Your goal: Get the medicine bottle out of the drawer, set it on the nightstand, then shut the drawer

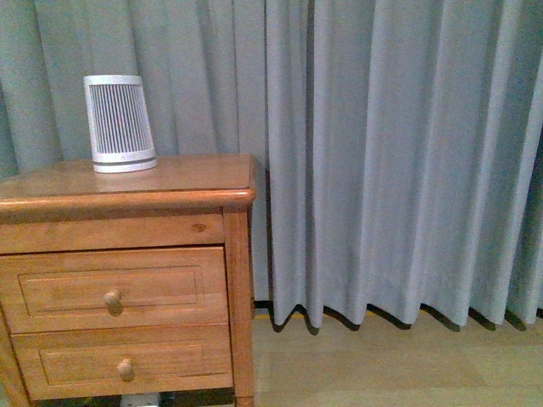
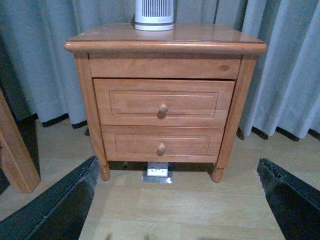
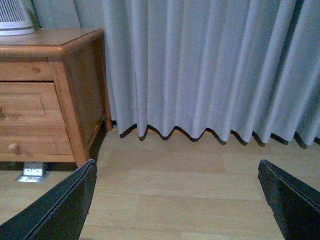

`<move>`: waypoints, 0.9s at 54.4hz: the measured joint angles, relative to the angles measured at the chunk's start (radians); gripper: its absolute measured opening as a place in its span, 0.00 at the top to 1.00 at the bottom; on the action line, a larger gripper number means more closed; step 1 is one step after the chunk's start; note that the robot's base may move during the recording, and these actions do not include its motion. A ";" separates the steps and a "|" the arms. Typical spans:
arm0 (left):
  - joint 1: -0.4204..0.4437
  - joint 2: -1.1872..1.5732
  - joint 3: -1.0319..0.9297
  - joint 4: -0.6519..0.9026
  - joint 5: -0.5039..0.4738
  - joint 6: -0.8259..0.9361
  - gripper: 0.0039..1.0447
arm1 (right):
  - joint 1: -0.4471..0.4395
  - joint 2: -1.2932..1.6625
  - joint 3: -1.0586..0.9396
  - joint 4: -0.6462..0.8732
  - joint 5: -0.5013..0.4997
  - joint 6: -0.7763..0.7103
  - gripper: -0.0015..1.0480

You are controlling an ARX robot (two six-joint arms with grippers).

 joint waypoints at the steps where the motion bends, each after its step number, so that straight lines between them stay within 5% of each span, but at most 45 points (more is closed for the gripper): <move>1: 0.000 0.000 0.000 0.000 0.000 0.000 0.06 | 0.000 0.000 0.000 0.000 0.000 0.000 0.07; 11: -0.016 0.166 0.058 -0.150 -0.134 -0.133 0.06 | 0.000 0.000 0.000 0.000 0.000 0.000 0.07; 33: -0.021 1.117 0.324 0.727 -0.120 -0.070 0.06 | 0.000 0.000 0.000 0.000 0.000 0.000 0.07; 49: -0.051 1.717 0.704 0.948 -0.129 0.026 0.06 | 0.000 0.000 0.000 0.000 0.000 0.000 0.07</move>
